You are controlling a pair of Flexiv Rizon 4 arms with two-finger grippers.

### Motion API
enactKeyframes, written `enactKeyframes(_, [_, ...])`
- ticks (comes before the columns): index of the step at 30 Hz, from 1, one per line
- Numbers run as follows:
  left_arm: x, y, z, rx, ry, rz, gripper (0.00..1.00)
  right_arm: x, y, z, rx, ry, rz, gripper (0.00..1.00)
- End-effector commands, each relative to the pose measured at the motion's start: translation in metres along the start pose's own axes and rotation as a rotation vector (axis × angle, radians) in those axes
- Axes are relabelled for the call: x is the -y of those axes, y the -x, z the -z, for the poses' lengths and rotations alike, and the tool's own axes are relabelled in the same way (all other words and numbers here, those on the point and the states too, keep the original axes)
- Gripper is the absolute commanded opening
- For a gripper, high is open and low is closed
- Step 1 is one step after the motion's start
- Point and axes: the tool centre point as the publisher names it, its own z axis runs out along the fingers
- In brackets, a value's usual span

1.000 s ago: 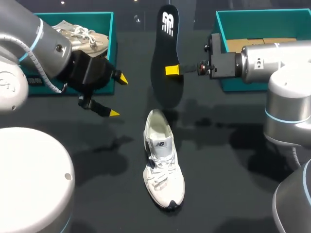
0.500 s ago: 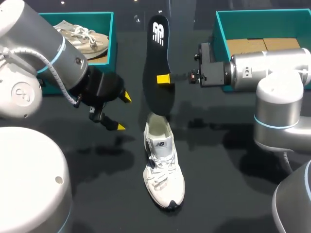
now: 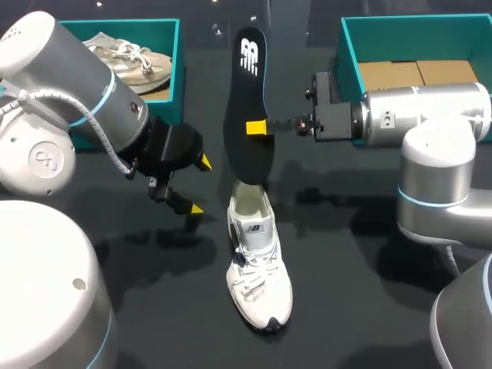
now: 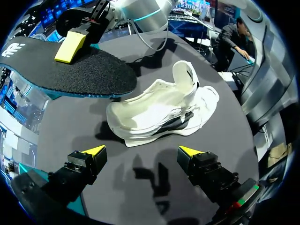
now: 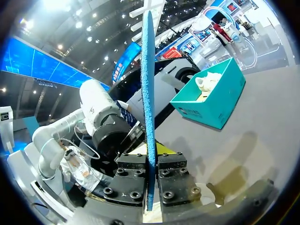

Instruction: Take the shoe out of the shoebox, open the shoe tongue, remove and reinsert the insole, then place the shoe into the shoebox

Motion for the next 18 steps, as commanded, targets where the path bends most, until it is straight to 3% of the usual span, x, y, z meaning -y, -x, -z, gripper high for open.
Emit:
enactKeyframes(1, [0.0, 0.0, -0.001, 0.0, 0.004, 0.0, 1.0, 0.001, 0.0, -0.002, 0.002, 0.001, 0.0, 0.0])
enactKeyframes(6, [0.002, -0.002, -0.012, -0.021, 0.001, 0.003, 1.0, 0.005, 0.005, -0.019, 0.009, 0.016, 0.063, 0.0])
enactKeyframes(18, [0.0, -0.007, -0.041, -0.077, 0.009, 0.038, 1.0, 0.021, 0.002, -0.027, 0.002, 0.052, 0.077, 0.0])
